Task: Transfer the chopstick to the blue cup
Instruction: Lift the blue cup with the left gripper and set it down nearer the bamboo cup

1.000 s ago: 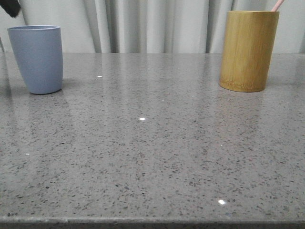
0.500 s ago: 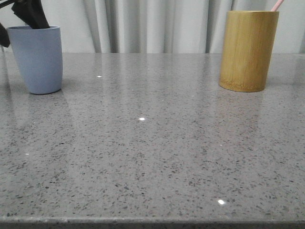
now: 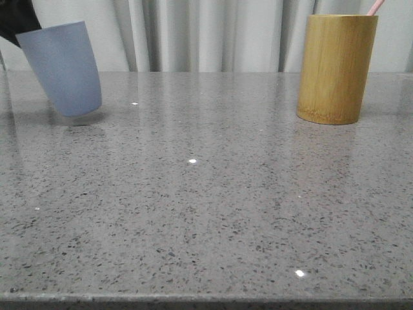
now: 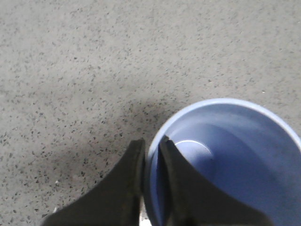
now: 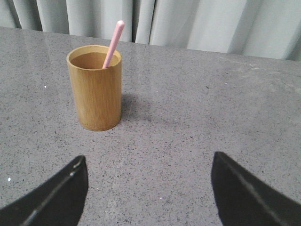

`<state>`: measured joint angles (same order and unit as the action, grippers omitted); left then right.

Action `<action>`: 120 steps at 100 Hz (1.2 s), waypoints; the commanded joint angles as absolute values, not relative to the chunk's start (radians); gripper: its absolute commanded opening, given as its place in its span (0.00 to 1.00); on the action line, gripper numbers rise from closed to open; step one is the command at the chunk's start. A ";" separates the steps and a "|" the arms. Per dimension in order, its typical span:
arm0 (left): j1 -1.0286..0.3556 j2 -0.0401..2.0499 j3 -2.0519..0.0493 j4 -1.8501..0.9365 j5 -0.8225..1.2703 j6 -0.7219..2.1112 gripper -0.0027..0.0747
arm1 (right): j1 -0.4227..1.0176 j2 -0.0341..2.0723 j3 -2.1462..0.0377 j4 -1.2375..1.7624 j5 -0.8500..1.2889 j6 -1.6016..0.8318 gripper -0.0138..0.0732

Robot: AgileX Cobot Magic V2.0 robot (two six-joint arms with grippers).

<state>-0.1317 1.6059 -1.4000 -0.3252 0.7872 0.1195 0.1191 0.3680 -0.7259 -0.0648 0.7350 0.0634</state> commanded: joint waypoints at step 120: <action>-0.537 1.878 -1.854 -0.192 0.850 0.115 0.01 | 0.116 0.386 -0.758 -0.071 0.692 0.063 0.79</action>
